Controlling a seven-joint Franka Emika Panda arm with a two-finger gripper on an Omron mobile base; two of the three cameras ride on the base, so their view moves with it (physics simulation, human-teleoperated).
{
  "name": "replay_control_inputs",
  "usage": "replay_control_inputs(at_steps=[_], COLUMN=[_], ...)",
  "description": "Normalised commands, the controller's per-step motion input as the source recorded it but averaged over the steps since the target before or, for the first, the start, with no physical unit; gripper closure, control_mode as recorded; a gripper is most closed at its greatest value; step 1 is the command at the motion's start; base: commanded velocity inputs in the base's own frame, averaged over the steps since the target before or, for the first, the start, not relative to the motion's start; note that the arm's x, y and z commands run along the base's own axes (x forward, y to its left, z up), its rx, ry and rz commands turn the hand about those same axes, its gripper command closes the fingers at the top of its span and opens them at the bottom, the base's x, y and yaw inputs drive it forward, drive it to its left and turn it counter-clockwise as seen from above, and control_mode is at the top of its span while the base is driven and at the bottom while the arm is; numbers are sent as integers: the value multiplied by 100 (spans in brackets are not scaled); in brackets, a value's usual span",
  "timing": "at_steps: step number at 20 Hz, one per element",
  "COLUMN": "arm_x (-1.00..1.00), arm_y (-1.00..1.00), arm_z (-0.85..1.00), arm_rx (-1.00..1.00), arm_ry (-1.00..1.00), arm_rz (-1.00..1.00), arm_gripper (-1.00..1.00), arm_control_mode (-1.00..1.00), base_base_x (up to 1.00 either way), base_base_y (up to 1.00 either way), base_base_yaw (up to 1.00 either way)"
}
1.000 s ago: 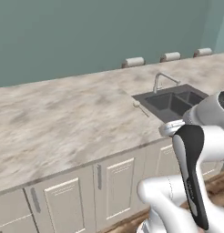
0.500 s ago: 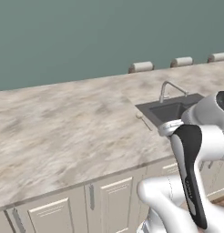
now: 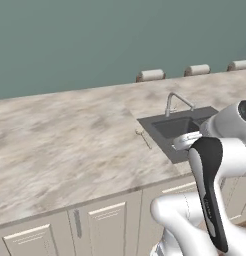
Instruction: Locate and retrieve the bar soap and dish brush from the cabinet. Place them next to the sink.
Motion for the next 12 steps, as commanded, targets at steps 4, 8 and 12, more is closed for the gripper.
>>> replay_control_inputs(at_steps=[4,8,12], arm_x=[0,0,0], arm_y=[0,0,0], arm_z=[0,0,0], arm_rx=[0,0,0], arm_ry=[0,0,0], arm_rz=[0,0,0], arm_gripper=[100,100,100], arm_control_mode=[100,100,100], base_base_x=[42,16,4], base_base_y=[-43,-12,0], base_base_yaw=[9,7,2])
